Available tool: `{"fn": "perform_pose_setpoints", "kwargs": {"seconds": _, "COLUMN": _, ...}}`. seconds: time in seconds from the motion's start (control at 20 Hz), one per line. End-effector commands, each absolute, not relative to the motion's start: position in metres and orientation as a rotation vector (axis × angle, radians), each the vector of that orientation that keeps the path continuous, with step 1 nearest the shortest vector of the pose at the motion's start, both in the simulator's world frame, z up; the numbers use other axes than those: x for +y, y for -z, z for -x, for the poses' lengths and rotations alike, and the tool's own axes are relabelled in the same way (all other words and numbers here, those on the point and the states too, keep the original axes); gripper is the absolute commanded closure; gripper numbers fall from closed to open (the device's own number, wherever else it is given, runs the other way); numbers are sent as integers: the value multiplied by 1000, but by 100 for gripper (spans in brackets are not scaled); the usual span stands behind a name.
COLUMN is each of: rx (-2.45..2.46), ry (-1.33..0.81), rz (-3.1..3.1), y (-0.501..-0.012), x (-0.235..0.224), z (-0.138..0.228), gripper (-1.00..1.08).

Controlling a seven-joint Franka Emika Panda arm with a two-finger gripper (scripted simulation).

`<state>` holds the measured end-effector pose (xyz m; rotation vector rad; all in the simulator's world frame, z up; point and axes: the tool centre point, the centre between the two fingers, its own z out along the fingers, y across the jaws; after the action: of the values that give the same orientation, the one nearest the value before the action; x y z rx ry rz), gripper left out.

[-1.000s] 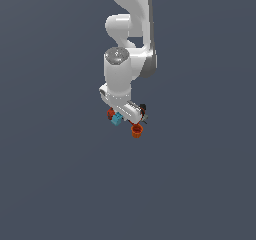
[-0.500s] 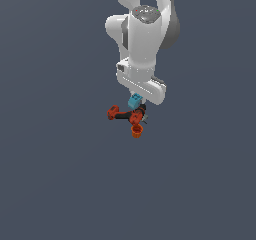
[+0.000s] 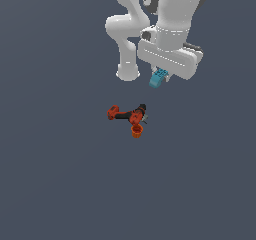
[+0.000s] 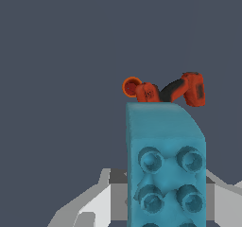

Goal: Pick up a designated object from a clutter of objects.

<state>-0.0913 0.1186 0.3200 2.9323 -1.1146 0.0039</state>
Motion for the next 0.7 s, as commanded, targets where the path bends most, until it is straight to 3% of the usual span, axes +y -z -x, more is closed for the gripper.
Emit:
{"fn": "perform_pose_setpoints", "kwargs": {"seconds": 0.0, "rx": -1115, "ry": -3, "rz": -2933, "y": -344, "x": 138, "z": 96, "gripper": 108}}
{"fn": "perform_pose_setpoints", "kwargs": {"seconds": 0.65, "rx": -1115, "ry": 0, "rz": -2936, "y": -428, "x": 207, "z": 108, "gripper": 108}}
